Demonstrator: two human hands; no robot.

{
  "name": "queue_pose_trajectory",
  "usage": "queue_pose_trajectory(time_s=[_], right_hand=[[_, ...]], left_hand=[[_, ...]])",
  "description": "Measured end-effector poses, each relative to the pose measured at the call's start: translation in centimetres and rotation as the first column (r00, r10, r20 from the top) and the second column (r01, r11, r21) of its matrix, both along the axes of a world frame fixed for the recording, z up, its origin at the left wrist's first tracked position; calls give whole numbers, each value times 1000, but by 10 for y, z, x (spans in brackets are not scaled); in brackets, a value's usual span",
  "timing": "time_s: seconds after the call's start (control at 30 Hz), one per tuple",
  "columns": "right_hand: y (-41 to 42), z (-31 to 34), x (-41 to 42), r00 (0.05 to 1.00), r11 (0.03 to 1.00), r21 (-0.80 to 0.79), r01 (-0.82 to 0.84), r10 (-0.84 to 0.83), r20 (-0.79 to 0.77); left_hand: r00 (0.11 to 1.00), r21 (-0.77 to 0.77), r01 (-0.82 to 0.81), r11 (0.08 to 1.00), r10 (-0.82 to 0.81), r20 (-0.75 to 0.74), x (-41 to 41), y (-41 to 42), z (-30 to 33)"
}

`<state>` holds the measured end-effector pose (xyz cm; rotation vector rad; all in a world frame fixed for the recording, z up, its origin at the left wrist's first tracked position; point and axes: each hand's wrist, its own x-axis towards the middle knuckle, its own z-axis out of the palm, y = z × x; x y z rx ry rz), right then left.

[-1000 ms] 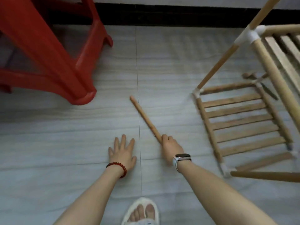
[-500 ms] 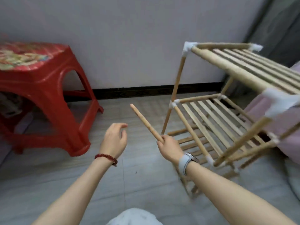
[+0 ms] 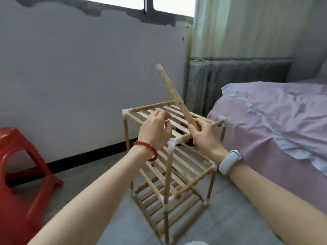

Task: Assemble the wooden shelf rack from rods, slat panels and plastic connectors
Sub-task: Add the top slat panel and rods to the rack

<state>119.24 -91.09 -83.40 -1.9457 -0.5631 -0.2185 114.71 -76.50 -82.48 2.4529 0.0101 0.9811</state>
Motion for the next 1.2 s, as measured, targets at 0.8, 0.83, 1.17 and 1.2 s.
queue_pose_trajectory(time_s=[0.8,0.83,1.17,1.2], right_hand=[[-50,-30,31,987,987,-67,144,-148,-63],[-41,-29,23,991,997,-44,65,-70,-118],[65,-40,-63,860,916,223,-334,393,-326],[71,-41,-66,834,904,253,-344,418,-359]], left_hand=[[990,125,-94,988,107,-96,-11,82,-60],[987,136,-120,983,133,-89,-19,95,-59],[936,-259,-288,922,215,-277,-75,116,-42],[937,-297,-292,909,209,-281,-82,106,-45]])
